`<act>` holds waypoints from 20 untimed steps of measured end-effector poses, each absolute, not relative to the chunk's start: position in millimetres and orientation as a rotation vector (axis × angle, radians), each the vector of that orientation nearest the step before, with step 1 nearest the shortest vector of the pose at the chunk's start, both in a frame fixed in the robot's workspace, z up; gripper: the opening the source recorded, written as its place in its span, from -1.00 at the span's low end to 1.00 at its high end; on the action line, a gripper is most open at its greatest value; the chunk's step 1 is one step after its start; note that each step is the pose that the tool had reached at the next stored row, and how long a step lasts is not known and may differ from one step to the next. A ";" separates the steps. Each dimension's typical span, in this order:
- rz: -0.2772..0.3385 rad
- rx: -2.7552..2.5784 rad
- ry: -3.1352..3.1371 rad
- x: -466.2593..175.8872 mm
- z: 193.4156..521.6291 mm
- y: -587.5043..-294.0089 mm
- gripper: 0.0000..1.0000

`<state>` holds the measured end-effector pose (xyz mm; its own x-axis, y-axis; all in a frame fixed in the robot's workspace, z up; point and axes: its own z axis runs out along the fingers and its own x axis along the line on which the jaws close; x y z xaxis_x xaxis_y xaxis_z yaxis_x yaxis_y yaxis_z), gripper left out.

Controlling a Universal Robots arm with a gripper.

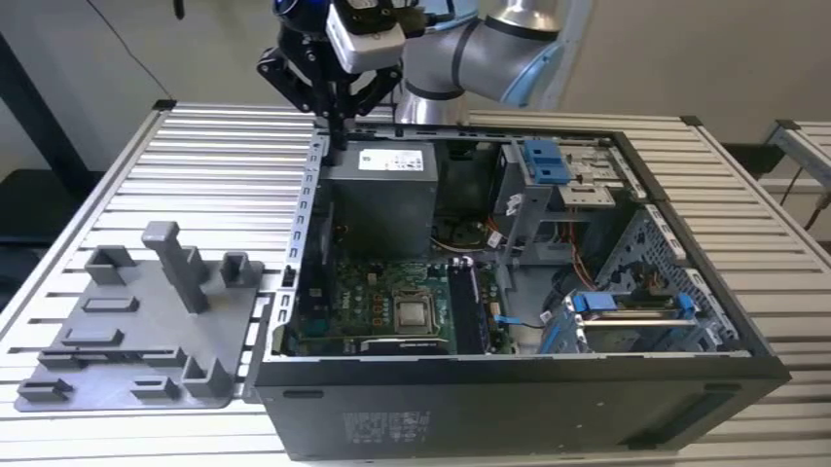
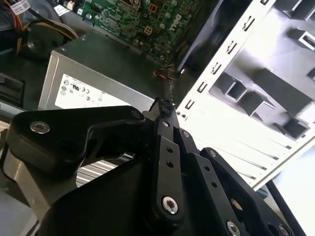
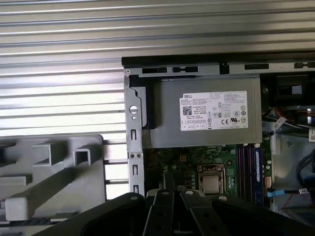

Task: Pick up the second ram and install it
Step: 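Reach for the second ram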

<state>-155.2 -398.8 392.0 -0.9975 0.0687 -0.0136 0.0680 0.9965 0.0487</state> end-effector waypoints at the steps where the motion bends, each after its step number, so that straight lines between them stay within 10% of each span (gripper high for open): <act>1: 0.075 0.107 3.126 -155.6 392.1 -398.9 -0.79; 20: 0.075 0.096 3.135 -186.2 391.5 -398.9 -0.79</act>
<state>-186.2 -398.9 391.5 -0.9981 0.0615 -0.0025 0.0613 0.9970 0.0480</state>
